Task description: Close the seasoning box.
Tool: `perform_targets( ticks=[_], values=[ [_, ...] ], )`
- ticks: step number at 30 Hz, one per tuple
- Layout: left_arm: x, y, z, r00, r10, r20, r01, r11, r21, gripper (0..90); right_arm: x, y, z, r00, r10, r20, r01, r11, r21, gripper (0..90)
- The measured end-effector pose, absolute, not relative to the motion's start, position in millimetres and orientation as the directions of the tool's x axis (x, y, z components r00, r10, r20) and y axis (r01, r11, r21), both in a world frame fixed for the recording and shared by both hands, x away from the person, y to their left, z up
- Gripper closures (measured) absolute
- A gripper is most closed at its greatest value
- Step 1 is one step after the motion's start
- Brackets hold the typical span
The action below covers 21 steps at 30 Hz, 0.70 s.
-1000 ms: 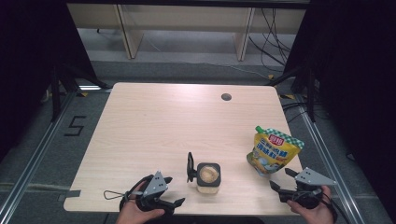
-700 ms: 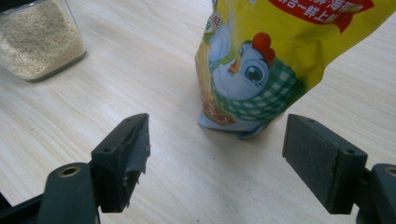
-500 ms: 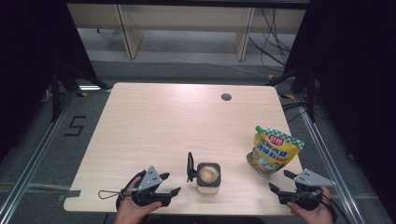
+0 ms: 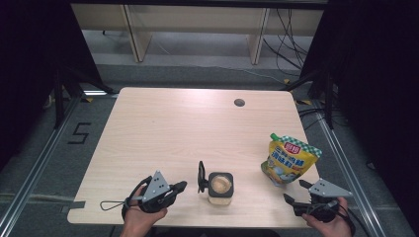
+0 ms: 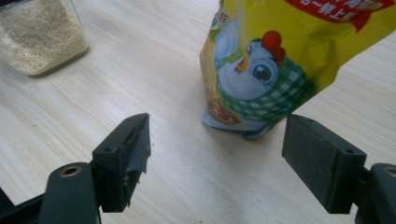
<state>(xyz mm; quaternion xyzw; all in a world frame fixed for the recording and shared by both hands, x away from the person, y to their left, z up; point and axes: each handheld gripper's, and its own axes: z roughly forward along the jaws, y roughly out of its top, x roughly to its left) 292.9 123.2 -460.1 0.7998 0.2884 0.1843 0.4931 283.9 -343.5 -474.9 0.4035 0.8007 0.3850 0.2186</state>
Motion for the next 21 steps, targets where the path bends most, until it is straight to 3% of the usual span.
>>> perform_targets(
  ticks=[21],
  values=[
    [298.1,97.4,-434.4,0.812,0.582,0.031,0.236,-0.377,0.896,89.2,284.3,-342.0,-475.3,-0.592,0.804,-0.049,0.463,0.389,0.796,24.8]
  ],
)
